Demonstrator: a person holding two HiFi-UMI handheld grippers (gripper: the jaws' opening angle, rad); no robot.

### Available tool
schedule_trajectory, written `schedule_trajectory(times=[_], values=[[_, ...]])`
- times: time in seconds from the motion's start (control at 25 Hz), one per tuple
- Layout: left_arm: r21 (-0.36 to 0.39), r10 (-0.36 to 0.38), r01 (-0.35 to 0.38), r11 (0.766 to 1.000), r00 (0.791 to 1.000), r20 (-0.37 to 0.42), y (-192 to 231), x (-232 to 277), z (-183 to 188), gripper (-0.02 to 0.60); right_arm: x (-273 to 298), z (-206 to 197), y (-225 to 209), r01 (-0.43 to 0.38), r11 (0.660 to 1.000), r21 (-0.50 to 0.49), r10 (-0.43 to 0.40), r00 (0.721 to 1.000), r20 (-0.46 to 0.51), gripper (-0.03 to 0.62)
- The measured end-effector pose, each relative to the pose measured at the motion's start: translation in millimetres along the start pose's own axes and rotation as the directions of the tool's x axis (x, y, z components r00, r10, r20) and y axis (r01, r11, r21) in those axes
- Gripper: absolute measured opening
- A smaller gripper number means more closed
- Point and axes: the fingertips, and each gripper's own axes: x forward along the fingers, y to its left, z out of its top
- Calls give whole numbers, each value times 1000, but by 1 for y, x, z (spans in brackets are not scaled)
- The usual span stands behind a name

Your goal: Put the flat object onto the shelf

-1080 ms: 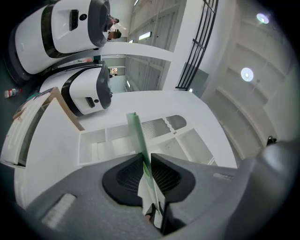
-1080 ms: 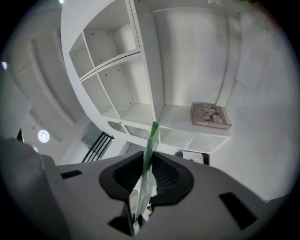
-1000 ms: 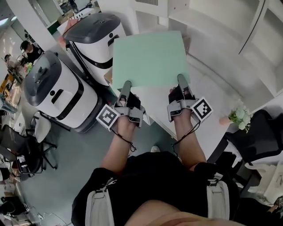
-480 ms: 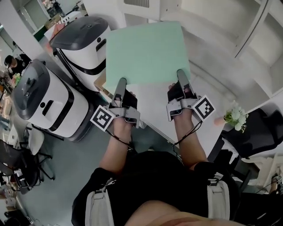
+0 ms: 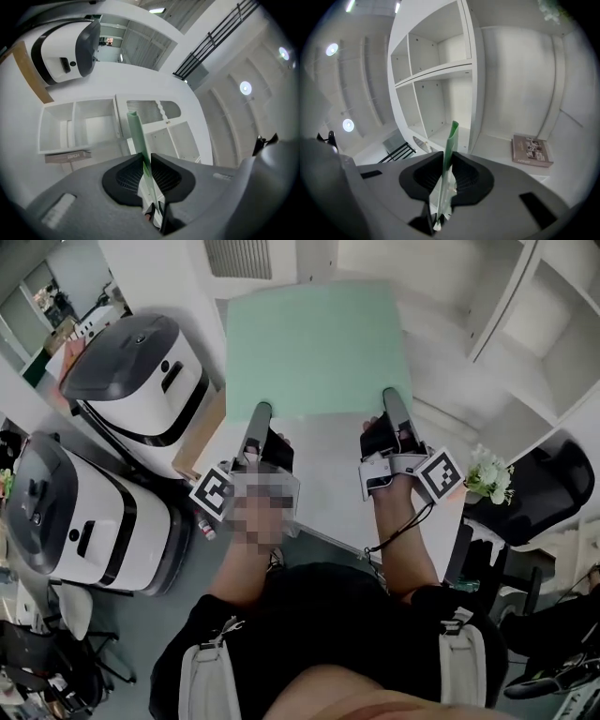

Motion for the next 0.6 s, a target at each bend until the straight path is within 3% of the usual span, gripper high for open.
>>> schedule_trajectory(times=[0.32, 0.48, 0.6], values=[[-71, -72, 61, 996, 985, -157, 6, 61, -13, 49, 2, 35, 2, 36, 997, -65, -25, 986, 166, 57], [-17, -118, 117, 993, 968, -224, -7, 74, -31, 54, -11, 54, 4, 48, 996, -76, -27, 967, 254, 58], [-21, -152, 152, 988, 951, -268, -12, 81, -40, 54, -21, 63, 11, 45, 995, -88, -17, 954, 299, 57]])
